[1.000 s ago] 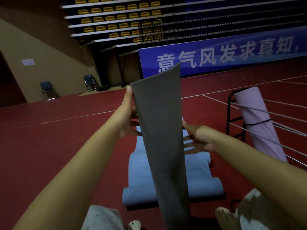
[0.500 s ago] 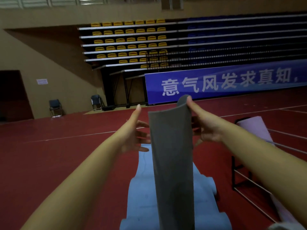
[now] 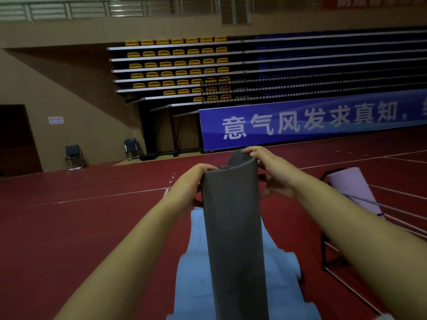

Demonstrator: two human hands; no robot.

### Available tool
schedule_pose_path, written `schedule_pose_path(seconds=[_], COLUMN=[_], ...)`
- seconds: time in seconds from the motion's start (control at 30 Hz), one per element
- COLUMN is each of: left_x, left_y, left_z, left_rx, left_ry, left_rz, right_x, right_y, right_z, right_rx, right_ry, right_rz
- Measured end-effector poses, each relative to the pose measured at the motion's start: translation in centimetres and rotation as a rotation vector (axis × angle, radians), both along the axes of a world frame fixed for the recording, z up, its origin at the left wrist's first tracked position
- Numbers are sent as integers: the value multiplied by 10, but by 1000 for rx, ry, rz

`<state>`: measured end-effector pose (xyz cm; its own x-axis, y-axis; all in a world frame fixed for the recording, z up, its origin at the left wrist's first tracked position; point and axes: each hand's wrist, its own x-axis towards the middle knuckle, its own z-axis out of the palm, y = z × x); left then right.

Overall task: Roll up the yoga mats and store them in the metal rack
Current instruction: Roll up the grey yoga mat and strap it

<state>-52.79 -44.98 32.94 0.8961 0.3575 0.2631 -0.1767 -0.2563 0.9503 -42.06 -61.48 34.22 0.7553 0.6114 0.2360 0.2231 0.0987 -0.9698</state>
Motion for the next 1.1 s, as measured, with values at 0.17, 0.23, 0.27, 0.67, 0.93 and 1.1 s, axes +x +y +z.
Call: schedule_pose_path(seconds=[0.17, 0.23, 0.27, 0.67, 0.93, 1.1], left_x=[7, -2, -4, -30, -18, -18], left_y=[3, 8, 11, 35, -2, 0], left_z=[-96, -143, -151, -92, -54, -56], left_rx=[84, 35, 35, 197, 531, 494], left_ry=[171, 84, 48, 269, 707, 791], left_rz=[83, 60, 67, -119, -227, -255], right_x=[-1, -8, -8, 17, 7, -12], right_y=[14, 13, 12, -10, -25, -18], right_z=[-106, -144, -149, -117, -105, -106], right_rx=[-288, -210, -187, -337, -429, -579], right_ry=[97, 202, 213, 170, 51, -334], right_rz=[-55, -33, -23, 251, 201, 8])
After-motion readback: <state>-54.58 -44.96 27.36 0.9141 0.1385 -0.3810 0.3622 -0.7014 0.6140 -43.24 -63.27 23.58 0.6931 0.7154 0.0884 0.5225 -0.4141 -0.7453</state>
